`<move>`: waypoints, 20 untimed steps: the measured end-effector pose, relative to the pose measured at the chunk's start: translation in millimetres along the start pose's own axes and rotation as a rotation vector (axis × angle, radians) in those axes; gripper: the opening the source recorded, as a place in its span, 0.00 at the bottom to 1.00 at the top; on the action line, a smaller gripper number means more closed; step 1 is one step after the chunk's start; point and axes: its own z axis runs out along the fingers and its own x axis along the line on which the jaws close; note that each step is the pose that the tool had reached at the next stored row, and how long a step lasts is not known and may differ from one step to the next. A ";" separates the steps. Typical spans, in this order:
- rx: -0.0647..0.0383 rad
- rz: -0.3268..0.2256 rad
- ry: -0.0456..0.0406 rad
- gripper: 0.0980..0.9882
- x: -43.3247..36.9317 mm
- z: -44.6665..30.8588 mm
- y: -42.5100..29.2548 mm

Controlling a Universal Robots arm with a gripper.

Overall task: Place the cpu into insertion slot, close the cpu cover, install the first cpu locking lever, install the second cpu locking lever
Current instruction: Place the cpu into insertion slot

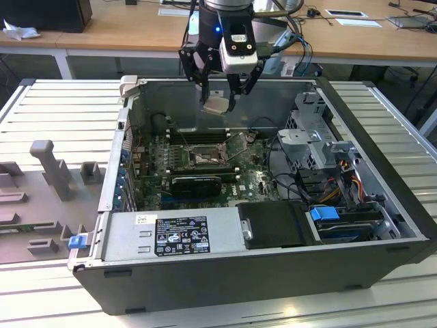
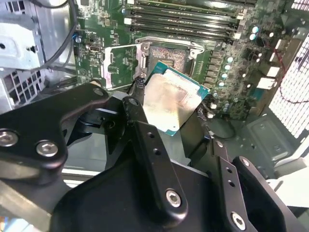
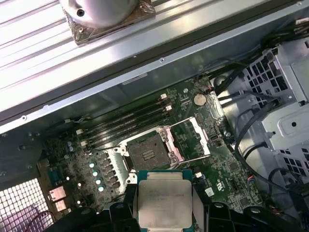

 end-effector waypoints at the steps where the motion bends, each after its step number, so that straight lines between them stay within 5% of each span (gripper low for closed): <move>1: 0.000 0.011 -0.0009 0.50 0.0 0.2 0.0; 14: -0.004 0.211 -0.0174 0.50 -0.1 3.5 -0.3; 20: -0.008 0.379 -0.0313 0.50 -0.1 6.2 -0.5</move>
